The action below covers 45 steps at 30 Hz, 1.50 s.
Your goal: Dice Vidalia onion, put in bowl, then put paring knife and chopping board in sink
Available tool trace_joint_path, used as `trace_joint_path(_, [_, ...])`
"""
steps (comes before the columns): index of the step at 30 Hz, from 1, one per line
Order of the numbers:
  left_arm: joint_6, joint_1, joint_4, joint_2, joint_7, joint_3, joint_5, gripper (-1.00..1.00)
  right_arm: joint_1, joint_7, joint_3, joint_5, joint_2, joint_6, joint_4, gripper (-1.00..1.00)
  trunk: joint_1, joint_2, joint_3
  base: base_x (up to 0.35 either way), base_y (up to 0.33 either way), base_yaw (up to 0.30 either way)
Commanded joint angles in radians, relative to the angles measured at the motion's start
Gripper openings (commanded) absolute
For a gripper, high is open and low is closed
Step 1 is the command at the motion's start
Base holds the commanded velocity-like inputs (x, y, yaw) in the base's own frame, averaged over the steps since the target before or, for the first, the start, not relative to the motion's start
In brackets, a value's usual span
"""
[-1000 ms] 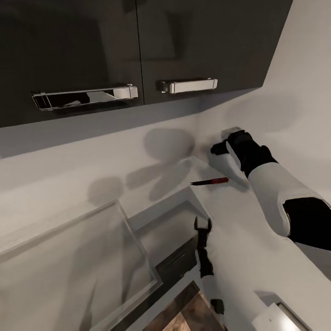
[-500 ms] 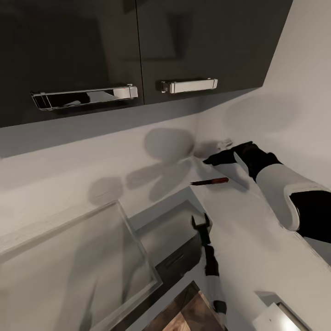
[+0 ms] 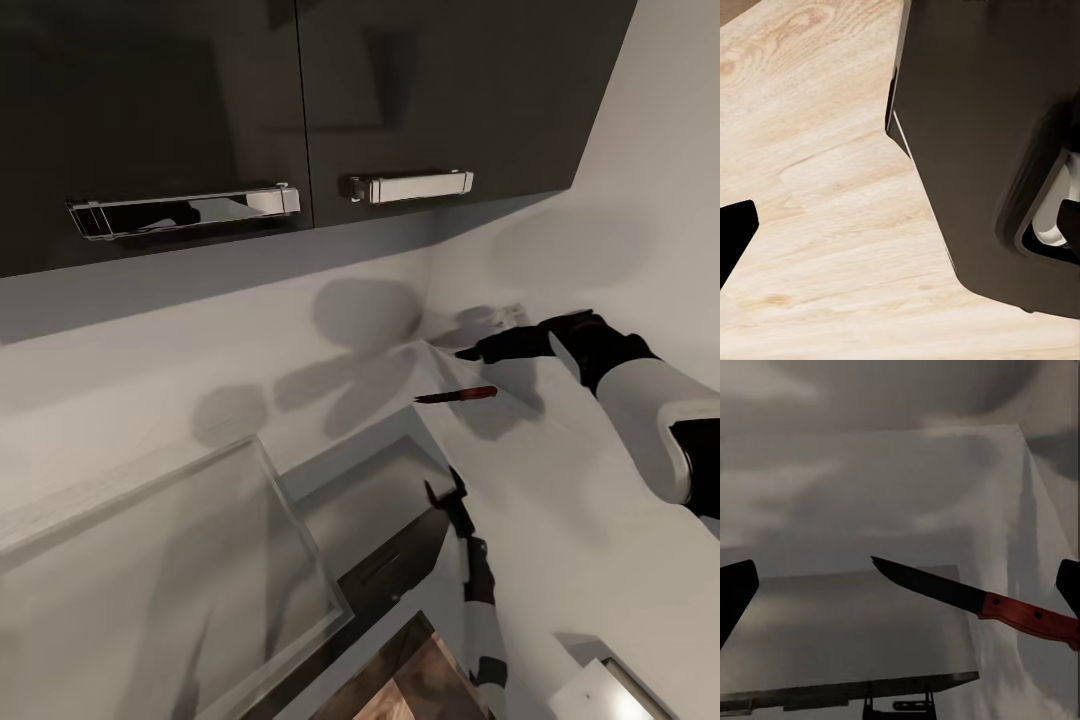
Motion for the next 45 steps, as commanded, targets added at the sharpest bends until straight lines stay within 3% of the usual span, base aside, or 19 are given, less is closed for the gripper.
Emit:
trace_joint_path(1, [-0.008,-0.002,0.004,0.000,0.001,-0.004,0.007,1.00,0.000,0.009,0.001,0.007,-0.003,-0.004,-0.001,1.00,0.001,-0.002,-0.002,0.000,0.000,0.000])
trace_joint_path(8, [-0.008,-0.002,0.005,0.008,0.001,-0.005,0.007,1.00,0.000,0.020,0.001,0.012,-0.010,-0.024,0.002,1.00,0.001,-0.002,-0.002,0.000,0.000,0.000])
trace_joint_path(14, [-0.008,-0.002,0.005,0.013,0.001,-0.007,0.007,1.00,0.003,0.023,0.001,0.013,-0.047,-0.036,0.016,1.00,0.001,-0.002,-0.002,0.000,0.000,0.000])
trace_joint_path(17, [-0.008,-0.002,0.006,0.013,0.001,-0.008,0.007,1.00,0.010,0.022,0.000,0.013,-0.058,-0.069,0.051,1.00,0.001,-0.002,-0.002,0.000,0.000,0.000])
trace_joint_path(21, [-0.009,-0.002,0.006,0.013,0.001,-0.008,0.008,1.00,0.019,0.021,0.000,0.014,-0.077,-0.175,0.152,1.00,0.001,-0.002,-0.002,0.000,0.000,0.000])
trace_joint_path(26, [-0.009,-0.002,0.006,0.013,0.001,-0.008,0.008,1.00,0.034,0.021,0.000,0.014,-0.092,-0.244,0.187,1.00,0.001,-0.002,-0.002,0.000,0.000,0.000])
trace_joint_path(45, [-0.008,-0.002,0.006,0.012,0.001,-0.008,0.009,1.00,0.068,0.021,0.001,0.012,-0.090,-0.299,0.194,1.00,0.001,-0.002,-0.002,0.000,0.000,0.000])
